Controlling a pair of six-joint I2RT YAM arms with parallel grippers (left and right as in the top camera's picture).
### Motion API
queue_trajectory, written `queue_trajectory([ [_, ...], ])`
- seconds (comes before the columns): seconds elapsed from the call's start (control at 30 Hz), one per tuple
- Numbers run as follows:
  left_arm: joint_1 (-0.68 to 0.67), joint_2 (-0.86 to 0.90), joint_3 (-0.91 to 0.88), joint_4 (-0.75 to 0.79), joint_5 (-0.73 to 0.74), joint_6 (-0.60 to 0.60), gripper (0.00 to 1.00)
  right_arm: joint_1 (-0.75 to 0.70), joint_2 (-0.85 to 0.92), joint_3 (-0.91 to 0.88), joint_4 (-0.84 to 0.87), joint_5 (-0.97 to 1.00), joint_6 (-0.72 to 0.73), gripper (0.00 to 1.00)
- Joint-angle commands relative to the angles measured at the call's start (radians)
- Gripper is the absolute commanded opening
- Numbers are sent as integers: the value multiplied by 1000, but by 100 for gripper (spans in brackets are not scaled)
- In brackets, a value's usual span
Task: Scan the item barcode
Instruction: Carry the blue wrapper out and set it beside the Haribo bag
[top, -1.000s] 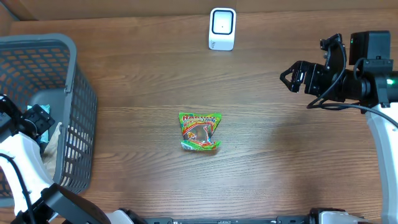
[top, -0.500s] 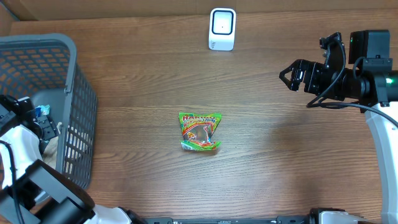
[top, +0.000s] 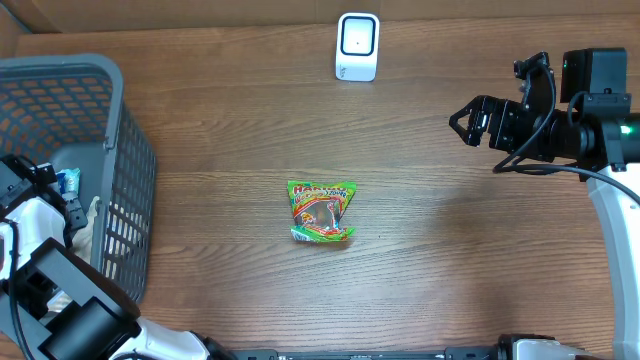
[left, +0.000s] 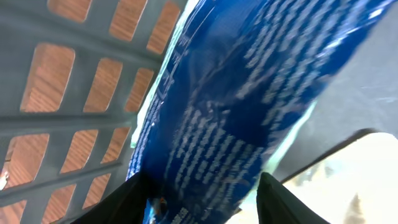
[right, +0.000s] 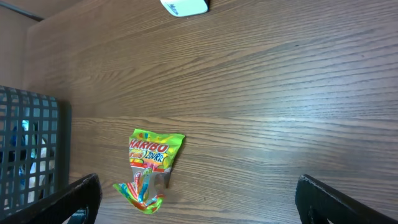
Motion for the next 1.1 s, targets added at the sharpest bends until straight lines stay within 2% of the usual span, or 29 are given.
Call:
queue_trajectory([
  [0.0,-5,26,-7,-5,-37,-48,48,-7,-2,20,3,-8,-1,100],
  [0.1,-5,32,-15,-5,-36,-74,48,-7,-2,20,3,-8,-1,100],
  [0.17,-5,34,-18,-5,-36,-102,40,-7,-2,20,3,-8,-1,100],
  [0.27,-5,34,-18,-5,-36,-109,10,-7,-2,20,4,-8,-1,100],
  [0.3,-7,34,-18,-6,-36,-109,4,-7,-2,20,4,-8,-1,100],
  [0.43,-11,32,-17,-22,-36,-162,4,-7,-2,20,4,-8,-1,100],
  [0.57,-30,-3,56,-57,5,-338,4,-7,-2,20,4,-8,-1,100],
  [0.67,-55,-47,153,-142,98,-348,4,-7,-2,20,4,-8,-1,100],
  [0.83,-116,-146,370,-382,185,-353,4,-7,-2,20,16,-8,-1,100],
  [0.93,-148,-215,431,-455,213,-362,4,-7,-2,20,23,-8,-1,100],
  [1.07,-193,-326,467,-473,389,-385,4,-7,-2,20,22,-8,-1,100],
])
